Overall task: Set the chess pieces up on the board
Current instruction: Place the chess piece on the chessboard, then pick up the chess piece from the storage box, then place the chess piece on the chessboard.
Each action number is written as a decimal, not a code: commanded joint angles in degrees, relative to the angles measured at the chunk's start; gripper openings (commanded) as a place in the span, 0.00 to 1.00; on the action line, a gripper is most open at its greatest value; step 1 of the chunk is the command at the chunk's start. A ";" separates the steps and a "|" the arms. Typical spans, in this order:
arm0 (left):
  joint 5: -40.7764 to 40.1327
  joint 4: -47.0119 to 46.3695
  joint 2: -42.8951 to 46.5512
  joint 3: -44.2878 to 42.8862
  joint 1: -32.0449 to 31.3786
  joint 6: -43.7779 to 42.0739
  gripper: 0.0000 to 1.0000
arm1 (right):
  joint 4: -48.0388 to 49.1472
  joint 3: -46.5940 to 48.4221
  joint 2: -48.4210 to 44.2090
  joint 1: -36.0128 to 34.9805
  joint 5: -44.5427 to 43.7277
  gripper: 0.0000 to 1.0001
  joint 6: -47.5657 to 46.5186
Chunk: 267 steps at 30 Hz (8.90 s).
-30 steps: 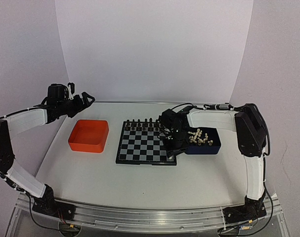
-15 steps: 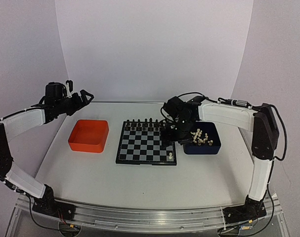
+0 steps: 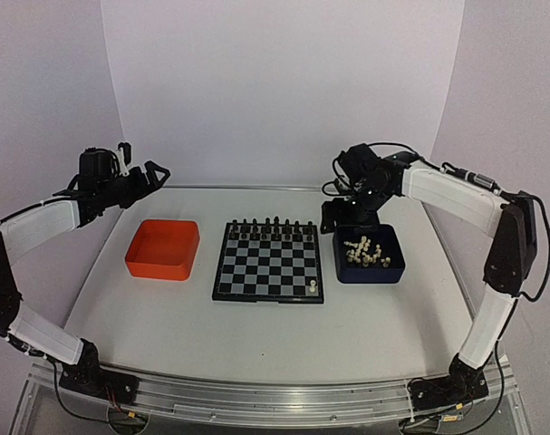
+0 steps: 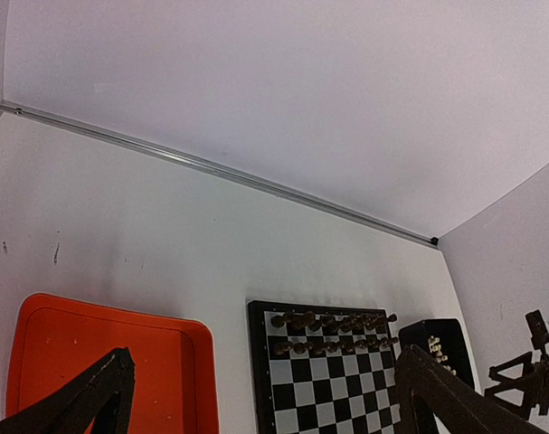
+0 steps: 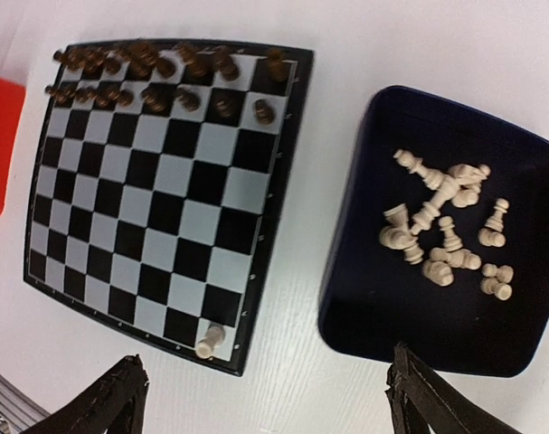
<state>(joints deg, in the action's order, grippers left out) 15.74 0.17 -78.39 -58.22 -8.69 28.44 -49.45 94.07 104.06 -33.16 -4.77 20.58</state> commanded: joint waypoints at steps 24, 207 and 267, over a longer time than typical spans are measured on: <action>1.33 -1.71 -11.39 -11.89 -0.35 -0.76 1.00 | -0.14 -3.53 3.75 15.08 4.77 0.79 -0.07; -4.29 6.33 -6.79 -6.06 -5.10 -2.07 1.00 | -15.42 17.55 24.49 -18.96 -6.53 0.00 20.73; -4.62 6.95 -6.04 -6.02 -5.05 -3.83 1.00 | -13.89 18.22 21.43 -18.87 -6.44 0.35 18.14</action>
<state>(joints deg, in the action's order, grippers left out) 11.33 7.55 -86.32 -64.36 -13.72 25.44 -62.81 110.49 129.40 -51.80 -10.77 40.74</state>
